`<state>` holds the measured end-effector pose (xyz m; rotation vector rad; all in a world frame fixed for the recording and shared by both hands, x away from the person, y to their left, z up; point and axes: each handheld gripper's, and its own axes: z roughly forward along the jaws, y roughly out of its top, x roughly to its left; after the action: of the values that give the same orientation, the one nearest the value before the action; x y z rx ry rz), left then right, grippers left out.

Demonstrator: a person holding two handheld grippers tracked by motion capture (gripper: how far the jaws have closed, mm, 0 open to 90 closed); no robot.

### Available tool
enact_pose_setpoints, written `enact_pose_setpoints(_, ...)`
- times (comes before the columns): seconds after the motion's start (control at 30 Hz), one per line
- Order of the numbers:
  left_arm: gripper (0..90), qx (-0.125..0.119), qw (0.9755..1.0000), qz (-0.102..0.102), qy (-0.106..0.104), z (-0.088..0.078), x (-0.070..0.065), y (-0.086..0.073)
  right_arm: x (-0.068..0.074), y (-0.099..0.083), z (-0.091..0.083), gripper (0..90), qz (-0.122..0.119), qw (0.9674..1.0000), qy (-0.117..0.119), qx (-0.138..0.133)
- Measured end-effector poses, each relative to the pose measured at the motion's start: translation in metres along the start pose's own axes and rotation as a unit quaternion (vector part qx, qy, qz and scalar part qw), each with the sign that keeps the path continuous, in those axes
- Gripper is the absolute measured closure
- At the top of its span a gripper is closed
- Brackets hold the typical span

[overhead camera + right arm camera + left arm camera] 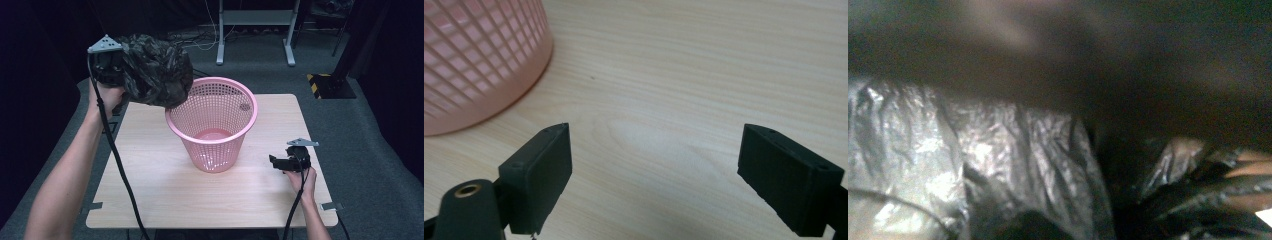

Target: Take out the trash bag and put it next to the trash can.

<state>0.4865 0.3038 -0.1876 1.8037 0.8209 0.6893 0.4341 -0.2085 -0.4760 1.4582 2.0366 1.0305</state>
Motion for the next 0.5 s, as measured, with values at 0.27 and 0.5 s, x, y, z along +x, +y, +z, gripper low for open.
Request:
enact_pose_setpoints(0.27, 88.9, -0.006, 0.9994, -0.029, 0.020, -0.014, 0.022, -0.014, -0.006, -0.018, 0.012, 13.0, 0.008, 0.9998, -0.013, 0.009)
enact_pose_setpoints(0.5, 88.9, -0.004, 0.9980, -0.048, 0.042, -0.019, 0.038, -0.030, -0.009, -0.030, 0.019, 13.0, 0.011, 0.9994, -0.027, 0.018)
